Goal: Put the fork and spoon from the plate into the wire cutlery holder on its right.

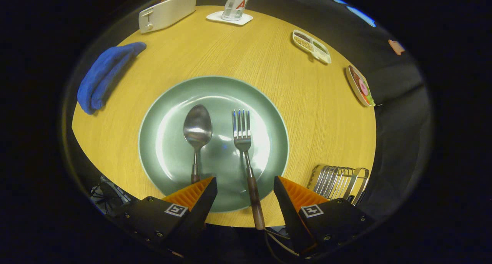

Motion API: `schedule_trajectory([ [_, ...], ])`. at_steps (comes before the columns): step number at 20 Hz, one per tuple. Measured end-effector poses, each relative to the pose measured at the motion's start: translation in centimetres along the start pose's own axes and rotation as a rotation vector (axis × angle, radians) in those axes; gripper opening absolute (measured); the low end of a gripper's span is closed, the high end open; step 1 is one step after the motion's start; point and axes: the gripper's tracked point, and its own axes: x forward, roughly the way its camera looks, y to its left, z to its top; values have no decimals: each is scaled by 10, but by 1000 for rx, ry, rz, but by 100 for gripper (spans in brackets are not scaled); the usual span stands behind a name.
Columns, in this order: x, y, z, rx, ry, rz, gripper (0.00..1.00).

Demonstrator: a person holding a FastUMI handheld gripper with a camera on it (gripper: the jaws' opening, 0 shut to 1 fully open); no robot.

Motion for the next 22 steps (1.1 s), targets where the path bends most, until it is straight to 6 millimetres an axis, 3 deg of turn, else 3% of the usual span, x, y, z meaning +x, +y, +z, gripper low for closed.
schedule_trajectory([
  [2, 3, -8, 3, -45, -6, -42, 91],
  [4, 6, -12, 4, -88, 8, -74, 75],
  [6, 8, -20, 7, -153, 28, -140, 70],
  [8, 13, -25, 6, -242, 54, -172, 39],
  [11, 7, -17, 6, -262, 56, -175, 38],
  [12, -9, -7, -1, -263, 28, -127, 38],
  [13, 12, 0, 10, -255, 11, -79, 3],
  [15, 6, 9, 12, -216, -5, -52, 3],
  [19, -2, 5, 12, -211, -5, -83, 3],
  [22, -18, -10, 13, -163, -22, -113, 3],
])
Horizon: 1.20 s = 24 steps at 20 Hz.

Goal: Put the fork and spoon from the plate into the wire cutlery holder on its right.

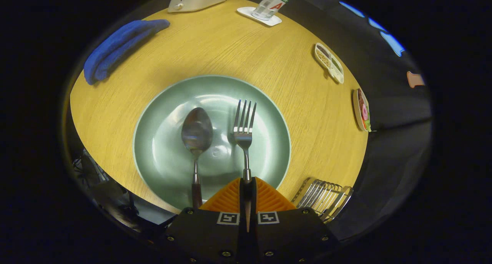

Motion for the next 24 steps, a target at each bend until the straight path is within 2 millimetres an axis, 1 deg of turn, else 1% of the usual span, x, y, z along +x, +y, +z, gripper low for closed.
schedule_trajectory([
  [1, -7, -6, 2, 21, -11, -8, 3],
  [3, -20, -23, 4, 71, -23, -28, 3],
  [5, -39, -41, 3, 129, -24, -59, 3],
  [6, -47, -50, -2, 172, -21, -69, 3],
  [9, -62, -78, -25, 293, 16, -111, 3],
  [11, -68, -97, -49, 357, 59, -138, 3],
  [13, -72, -108, -68, 419, 90, -148, 3],
  [15, -70, -119, -87, 463, 126, -158, 3],
  [17, -71, -127, -103, 507, 165, -158, 3],
  [19, -67, -132, -120, 549, 206, -153, 3],
  [21, -63, -133, -133, 579, 245, -138, 3],
  [24, -54, -132, -151, 575, 324, -103, 3],
])
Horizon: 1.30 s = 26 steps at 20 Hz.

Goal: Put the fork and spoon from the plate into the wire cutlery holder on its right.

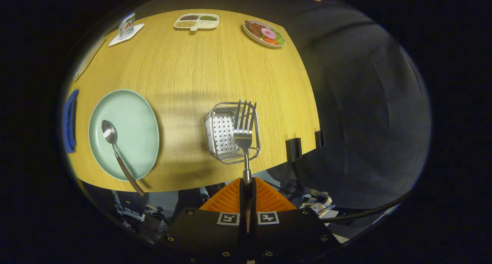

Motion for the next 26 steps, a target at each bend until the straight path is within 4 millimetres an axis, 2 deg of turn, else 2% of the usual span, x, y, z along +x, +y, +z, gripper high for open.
schedule_trajectory([
  [6, 8, 7, 3, -30, 45, 55, 3],
  [8, 9, 8, 11, -48, 36, 57, 9],
  [9, 7, 7, 13, -58, 37, 46, 15],
  [13, -4, 12, 25, -73, -18, 60, 50],
  [20, -19, 11, 32, -107, -66, 40, 52],
  [26, -48, 9, 35, -112, -129, 27, 52],
])
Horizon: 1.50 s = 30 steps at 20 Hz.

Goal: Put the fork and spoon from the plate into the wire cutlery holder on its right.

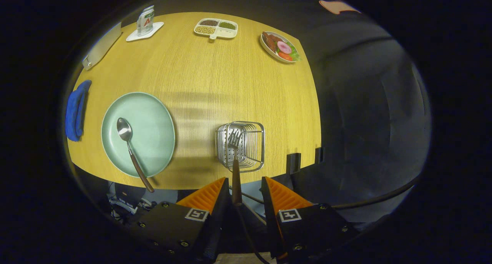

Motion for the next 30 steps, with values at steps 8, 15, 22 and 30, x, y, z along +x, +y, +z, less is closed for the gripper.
schedule_trajectory([
  [8, -41, 31, 15, -104, -117, 7, 52],
  [15, -56, 86, 13, -263, -168, 48, 52],
  [22, -47, 138, -3, -358, -158, 125, 52],
  [30, -12, 173, -36, -379, -48, 186, 52],
])
